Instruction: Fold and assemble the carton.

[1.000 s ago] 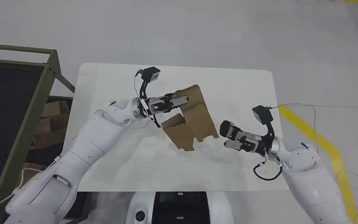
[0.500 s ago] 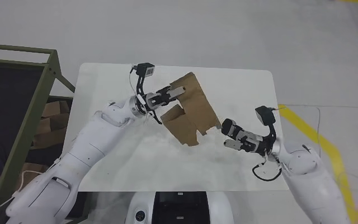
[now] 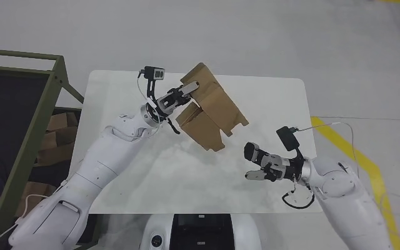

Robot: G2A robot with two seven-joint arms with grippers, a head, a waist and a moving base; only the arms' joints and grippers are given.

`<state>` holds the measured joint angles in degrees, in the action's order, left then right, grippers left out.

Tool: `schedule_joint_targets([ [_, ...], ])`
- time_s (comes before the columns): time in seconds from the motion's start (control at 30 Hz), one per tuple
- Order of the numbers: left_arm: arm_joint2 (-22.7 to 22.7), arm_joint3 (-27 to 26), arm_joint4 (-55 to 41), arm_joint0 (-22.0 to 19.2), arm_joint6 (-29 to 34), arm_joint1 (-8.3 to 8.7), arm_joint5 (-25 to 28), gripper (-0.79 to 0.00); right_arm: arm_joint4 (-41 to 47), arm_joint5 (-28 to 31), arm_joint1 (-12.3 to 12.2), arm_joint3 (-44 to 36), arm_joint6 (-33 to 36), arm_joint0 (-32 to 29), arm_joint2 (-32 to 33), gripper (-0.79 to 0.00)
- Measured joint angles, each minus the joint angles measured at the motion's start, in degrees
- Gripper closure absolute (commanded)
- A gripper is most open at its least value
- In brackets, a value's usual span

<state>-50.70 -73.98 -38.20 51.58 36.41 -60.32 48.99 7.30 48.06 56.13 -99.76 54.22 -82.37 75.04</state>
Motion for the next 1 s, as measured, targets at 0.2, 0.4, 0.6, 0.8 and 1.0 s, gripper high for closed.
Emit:
schedule_joint_targets([
  [0.2, -0.04, -0.17, 0.00, 0.11, -0.19, -0.01, -0.15, 0.000, -0.60, -0.45, 0.06, -0.70, -0.50, -0.06, -0.46, -0.785],
  [0.4, -1.10, -2.66, -2.07, 1.67, -1.45, -0.41, -3.86, 0.000, -4.88, 1.00, 0.36, -1.89, -4.53, -0.26, -2.14, -0.785],
  [0.6, -1.37, -2.41, -1.22, 1.99, -1.84, -1.10, -5.76, 0.000, -7.92, 2.67, 0.57, -2.04, -8.97, -0.81, -2.74, -0.640],
  [0.8, -0.90, -1.77, -0.12, 1.85, -3.90, -2.10, -8.58, 0.000, -11.42, 1.37, 0.85, -2.34, -12.06, -0.58, -4.12, -0.459],
  [1.0, -0.62, -1.41, 0.41, 1.71, -4.07, -3.05, -9.12, 0.000, -13.50, -0.46, 1.07, -1.94, -14.60, 0.24, -5.11, -0.351],
])
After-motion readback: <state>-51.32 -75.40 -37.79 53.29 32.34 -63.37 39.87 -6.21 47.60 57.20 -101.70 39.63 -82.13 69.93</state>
